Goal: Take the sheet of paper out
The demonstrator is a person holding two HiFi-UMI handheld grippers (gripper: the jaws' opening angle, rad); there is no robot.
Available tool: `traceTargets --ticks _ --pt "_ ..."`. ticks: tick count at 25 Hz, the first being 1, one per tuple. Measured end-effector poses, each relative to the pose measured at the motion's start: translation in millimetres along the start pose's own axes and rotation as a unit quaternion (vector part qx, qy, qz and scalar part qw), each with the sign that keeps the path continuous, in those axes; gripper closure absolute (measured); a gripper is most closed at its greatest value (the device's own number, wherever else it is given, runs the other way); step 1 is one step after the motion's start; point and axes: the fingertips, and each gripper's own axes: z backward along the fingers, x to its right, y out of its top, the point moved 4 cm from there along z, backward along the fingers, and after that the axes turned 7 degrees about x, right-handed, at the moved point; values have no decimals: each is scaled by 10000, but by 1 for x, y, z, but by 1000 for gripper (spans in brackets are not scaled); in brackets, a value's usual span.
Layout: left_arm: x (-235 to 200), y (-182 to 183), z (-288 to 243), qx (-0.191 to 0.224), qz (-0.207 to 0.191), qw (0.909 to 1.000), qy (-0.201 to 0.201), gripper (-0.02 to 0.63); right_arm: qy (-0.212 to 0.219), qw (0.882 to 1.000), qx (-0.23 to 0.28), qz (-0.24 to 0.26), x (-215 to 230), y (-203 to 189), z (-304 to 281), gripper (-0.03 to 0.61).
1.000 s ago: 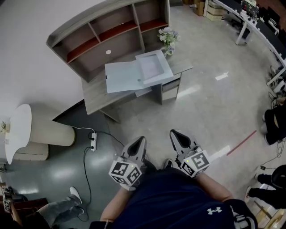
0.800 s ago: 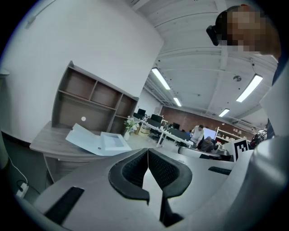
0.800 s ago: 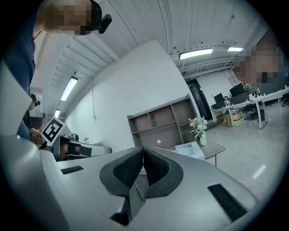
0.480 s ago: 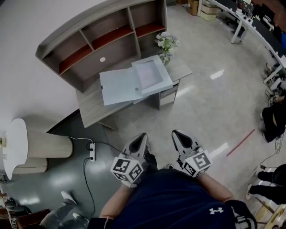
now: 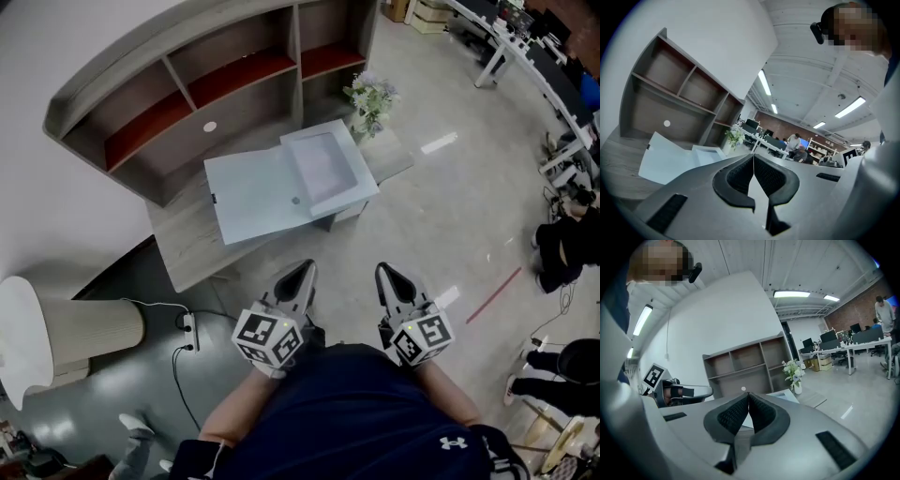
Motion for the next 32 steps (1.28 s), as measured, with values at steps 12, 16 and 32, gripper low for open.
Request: traceTargets --ticks 12,16,32 --pt "-110 21 -33 -113 347 9993 74 597 -354 9988 -302 -142 -3 -6 -91 565" --pt "-137 22 -57 -49 272 9994 198 597 -407 9982 -364 -237 12 -14 -114 565" --pt "-251 -12 -229 -1025 303 9898 947 595 130 9952 -663 -701 130 -26 -244 565"
